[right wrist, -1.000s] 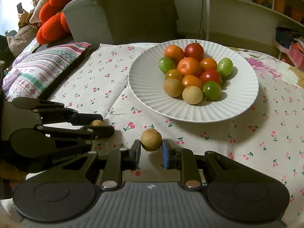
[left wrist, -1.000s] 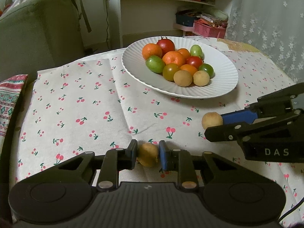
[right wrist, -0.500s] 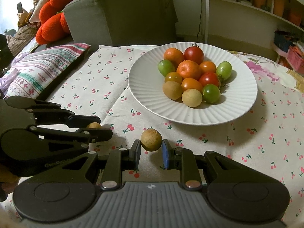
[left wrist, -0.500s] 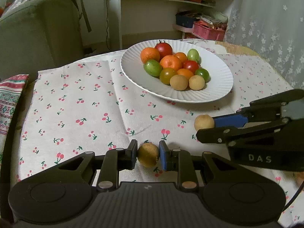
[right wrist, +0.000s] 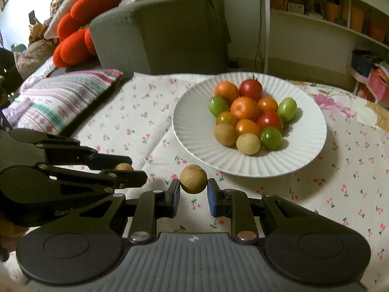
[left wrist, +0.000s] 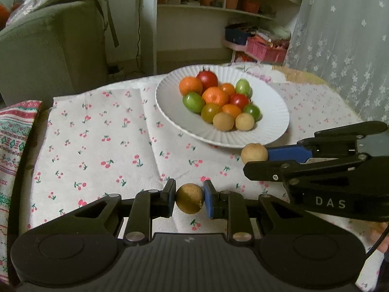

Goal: Organize fruits
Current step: 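Carry both tan fruits with both tools over the plate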

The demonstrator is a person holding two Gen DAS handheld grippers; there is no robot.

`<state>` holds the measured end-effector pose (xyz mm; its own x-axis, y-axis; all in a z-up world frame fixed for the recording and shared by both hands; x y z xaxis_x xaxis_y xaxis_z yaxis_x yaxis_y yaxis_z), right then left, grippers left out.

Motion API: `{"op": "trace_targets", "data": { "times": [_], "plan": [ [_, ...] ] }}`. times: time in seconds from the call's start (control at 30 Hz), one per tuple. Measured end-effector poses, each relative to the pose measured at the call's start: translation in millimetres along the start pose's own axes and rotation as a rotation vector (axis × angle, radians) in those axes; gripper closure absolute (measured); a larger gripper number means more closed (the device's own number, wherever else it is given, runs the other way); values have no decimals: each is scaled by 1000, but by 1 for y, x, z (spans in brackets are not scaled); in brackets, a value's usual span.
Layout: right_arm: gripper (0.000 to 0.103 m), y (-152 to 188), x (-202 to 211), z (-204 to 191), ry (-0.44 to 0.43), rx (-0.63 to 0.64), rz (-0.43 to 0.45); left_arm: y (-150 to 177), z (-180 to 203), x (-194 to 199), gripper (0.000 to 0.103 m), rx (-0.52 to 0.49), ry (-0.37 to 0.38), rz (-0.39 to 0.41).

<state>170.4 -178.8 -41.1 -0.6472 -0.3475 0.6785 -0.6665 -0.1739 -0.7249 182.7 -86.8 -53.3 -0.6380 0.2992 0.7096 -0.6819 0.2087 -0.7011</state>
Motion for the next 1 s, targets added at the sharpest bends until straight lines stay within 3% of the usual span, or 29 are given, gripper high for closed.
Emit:
{"op": "trace_targets", "data": {
  "times": [0.73,1.0],
  "plan": [
    [82,-31,36,10,-14,-18,169,-28,3,34,92,38,22,153],
    [82,-41,47,37,16,-59,224,-31,1,34,92,33,8,175]
  ]
}}
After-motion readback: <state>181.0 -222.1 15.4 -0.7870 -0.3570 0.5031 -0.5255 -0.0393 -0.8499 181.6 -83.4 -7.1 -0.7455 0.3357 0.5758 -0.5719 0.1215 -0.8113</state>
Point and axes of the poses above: each gripper's, at about its wrist camera, not at the fingertips, and x roughly against the way its jaws point, z to its right, y to its underside, the point moved 8 cm from there along -x, roughly the way its jaws point
